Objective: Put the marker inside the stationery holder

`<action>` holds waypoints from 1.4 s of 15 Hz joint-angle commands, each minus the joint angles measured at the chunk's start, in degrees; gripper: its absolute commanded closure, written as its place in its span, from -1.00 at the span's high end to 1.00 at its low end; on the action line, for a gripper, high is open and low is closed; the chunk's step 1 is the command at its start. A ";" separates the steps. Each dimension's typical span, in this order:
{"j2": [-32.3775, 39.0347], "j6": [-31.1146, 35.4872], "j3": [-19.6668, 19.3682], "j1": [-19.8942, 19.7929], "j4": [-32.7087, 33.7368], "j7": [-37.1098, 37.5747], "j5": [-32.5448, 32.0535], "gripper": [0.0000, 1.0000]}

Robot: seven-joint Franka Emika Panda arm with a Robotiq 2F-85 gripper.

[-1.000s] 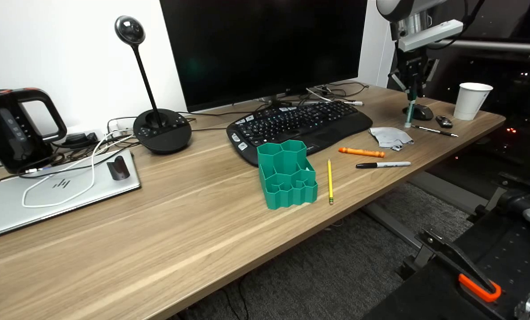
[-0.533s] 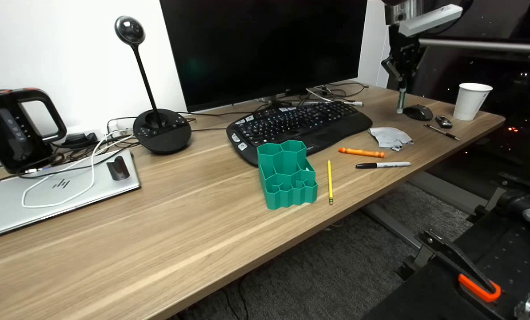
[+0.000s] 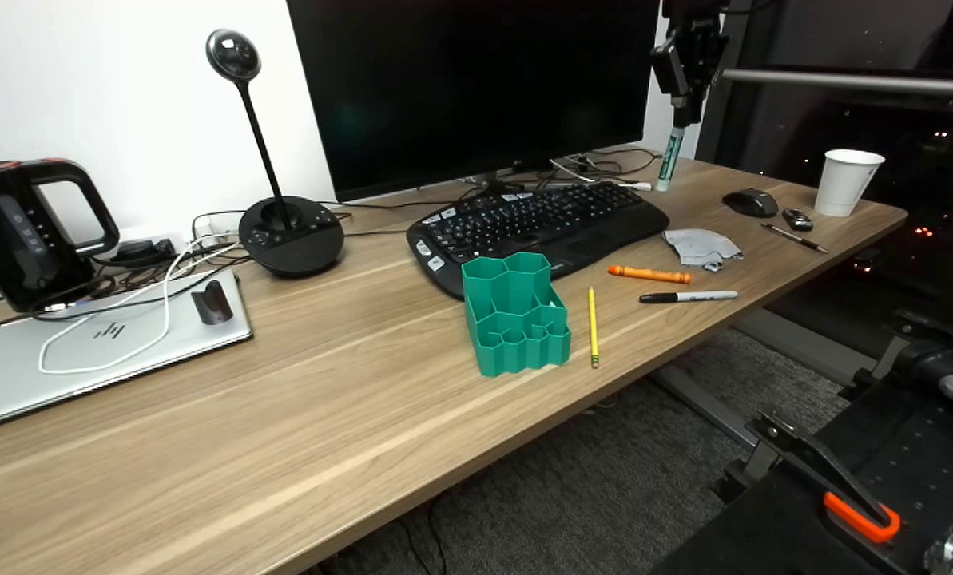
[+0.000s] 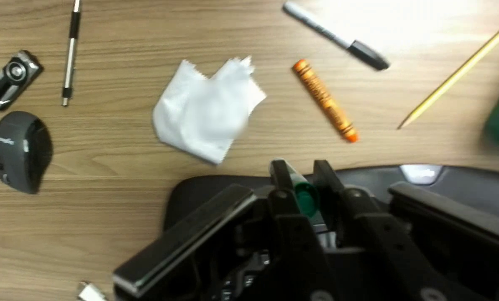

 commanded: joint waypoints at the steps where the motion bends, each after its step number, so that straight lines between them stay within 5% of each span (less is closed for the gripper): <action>1: -8.81 -3.13 3.45 3.41 -9.51 -0.78 1.86 -0.90; 8: -9.72 -0.17 10.05 12.45 -11.52 2.07 3.81 -0.90; 21: 7.32 -3.82 7.23 17.44 6.46 10.78 -3.42 -0.90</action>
